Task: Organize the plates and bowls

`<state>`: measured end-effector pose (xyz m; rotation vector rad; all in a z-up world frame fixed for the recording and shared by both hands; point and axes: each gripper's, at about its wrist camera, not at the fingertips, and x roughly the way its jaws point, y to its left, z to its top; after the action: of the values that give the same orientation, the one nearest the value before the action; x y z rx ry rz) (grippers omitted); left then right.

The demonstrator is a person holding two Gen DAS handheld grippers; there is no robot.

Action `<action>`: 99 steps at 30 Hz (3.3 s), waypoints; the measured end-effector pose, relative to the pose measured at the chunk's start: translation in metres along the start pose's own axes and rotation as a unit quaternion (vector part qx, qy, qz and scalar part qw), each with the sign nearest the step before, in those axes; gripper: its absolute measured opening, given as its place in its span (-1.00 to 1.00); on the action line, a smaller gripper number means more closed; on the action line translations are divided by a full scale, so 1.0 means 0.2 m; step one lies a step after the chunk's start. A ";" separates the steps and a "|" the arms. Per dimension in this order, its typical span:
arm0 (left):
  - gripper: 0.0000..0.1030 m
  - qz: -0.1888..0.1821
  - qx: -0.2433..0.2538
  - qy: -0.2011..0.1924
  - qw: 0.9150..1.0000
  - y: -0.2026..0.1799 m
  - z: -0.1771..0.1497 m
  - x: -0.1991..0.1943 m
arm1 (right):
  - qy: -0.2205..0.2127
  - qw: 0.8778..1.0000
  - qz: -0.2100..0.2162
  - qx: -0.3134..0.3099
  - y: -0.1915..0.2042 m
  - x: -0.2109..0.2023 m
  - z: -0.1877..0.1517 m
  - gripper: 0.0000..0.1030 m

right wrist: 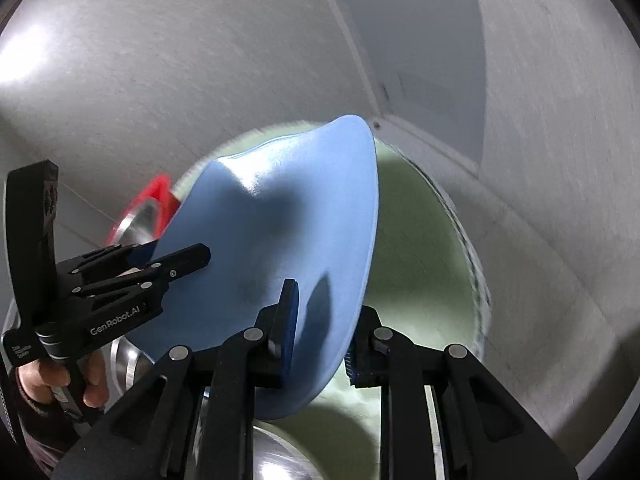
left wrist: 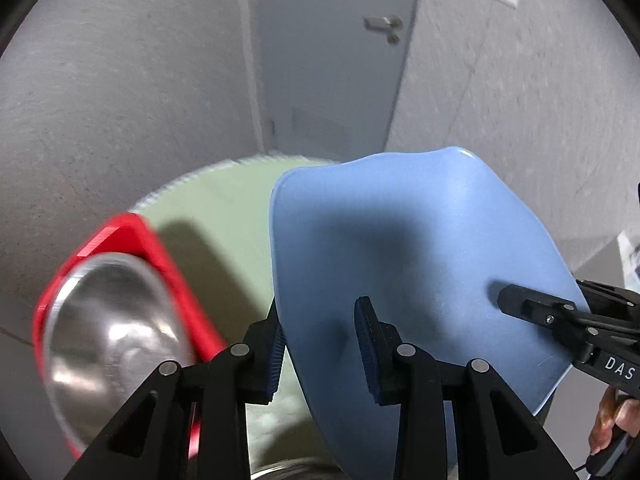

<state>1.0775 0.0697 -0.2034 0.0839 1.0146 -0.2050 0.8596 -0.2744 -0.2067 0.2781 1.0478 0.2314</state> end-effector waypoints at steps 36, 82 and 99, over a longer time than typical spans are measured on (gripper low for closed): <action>0.21 0.073 -0.137 0.000 0.988 1.08 -0.48 -0.19 | 0.091 0.990 0.057 -0.094 1.11 0.63 -0.02 -0.11; 0.09 0.082 0.066 0.047 0.993 -0.89 -0.71 -0.16 | 0.089 0.979 0.169 0.065 -0.32 0.10 -0.79 -0.75; -0.58 0.024 0.069 -0.003 0.997 -0.72 -0.55 -0.34 | 0.022 0.983 0.168 0.064 -0.20 -0.14 -0.66 -0.75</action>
<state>0.9212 -0.0444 -0.1986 0.2325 0.9910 -0.2312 0.7333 -0.3063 -0.2582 0.5704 1.0576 0.4757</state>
